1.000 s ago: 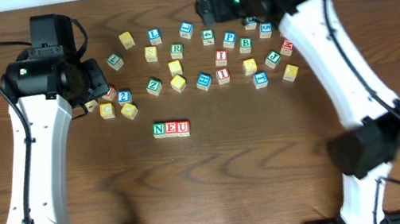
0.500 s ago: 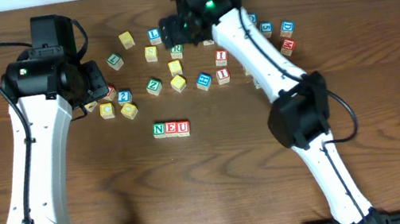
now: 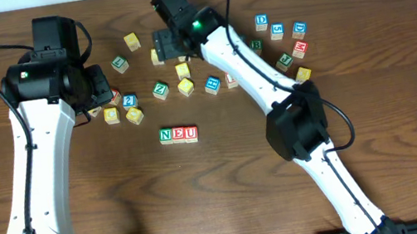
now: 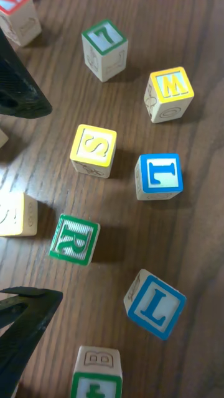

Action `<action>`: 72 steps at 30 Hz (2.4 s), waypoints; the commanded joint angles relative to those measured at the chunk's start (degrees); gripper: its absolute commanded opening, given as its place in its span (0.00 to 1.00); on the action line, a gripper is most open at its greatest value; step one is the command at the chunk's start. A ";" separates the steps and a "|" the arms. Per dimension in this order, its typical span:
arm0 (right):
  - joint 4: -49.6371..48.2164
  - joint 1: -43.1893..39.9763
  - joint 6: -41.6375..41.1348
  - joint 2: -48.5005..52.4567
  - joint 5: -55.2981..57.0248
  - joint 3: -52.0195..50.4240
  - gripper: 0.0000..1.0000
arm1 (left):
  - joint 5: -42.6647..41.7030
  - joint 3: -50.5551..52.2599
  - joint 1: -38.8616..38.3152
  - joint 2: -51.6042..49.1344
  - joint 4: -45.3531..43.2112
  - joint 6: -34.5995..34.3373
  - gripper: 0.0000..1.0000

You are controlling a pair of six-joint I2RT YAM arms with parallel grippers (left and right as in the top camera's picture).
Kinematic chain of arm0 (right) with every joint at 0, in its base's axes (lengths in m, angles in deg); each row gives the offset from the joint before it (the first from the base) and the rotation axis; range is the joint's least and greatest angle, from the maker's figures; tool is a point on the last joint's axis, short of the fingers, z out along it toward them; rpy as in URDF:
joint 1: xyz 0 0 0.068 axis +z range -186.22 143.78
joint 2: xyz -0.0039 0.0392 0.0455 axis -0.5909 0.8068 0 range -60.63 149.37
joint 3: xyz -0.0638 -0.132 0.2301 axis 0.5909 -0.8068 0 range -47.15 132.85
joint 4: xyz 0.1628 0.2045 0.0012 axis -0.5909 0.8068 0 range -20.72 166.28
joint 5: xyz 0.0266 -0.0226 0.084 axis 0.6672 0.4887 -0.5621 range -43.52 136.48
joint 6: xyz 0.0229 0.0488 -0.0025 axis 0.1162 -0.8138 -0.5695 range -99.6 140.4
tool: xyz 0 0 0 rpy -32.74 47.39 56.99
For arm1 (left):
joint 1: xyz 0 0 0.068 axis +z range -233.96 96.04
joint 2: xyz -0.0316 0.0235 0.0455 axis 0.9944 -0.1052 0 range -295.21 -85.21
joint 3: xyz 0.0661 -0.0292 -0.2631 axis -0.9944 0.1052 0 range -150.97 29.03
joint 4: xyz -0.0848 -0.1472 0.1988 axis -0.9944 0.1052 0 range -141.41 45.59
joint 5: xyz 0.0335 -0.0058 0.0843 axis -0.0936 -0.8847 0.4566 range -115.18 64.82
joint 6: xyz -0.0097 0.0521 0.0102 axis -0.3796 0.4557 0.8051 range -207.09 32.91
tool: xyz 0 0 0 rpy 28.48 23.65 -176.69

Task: Spell out NEURIPS
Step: 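Move the right gripper over the green R block in the cluster, then lower and close the right gripper on the green R block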

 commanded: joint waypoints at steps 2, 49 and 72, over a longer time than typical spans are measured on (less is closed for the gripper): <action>-0.76 1.16 -2.40 1.92 5.70 0.59 0.80 | 0.74 -0.50 0.20 0.85 0.48 0.79 0.40; -12.87 0.20 -3.74 1.81 11.61 -12.09 0.26 | 0.72 -0.24 0.20 0.83 0.57 0.79 0.40; 5.42 -0.96 3.30 -22.53 11.19 -12.09 0.18 | 0.72 -0.24 0.20 0.83 0.55 0.79 0.41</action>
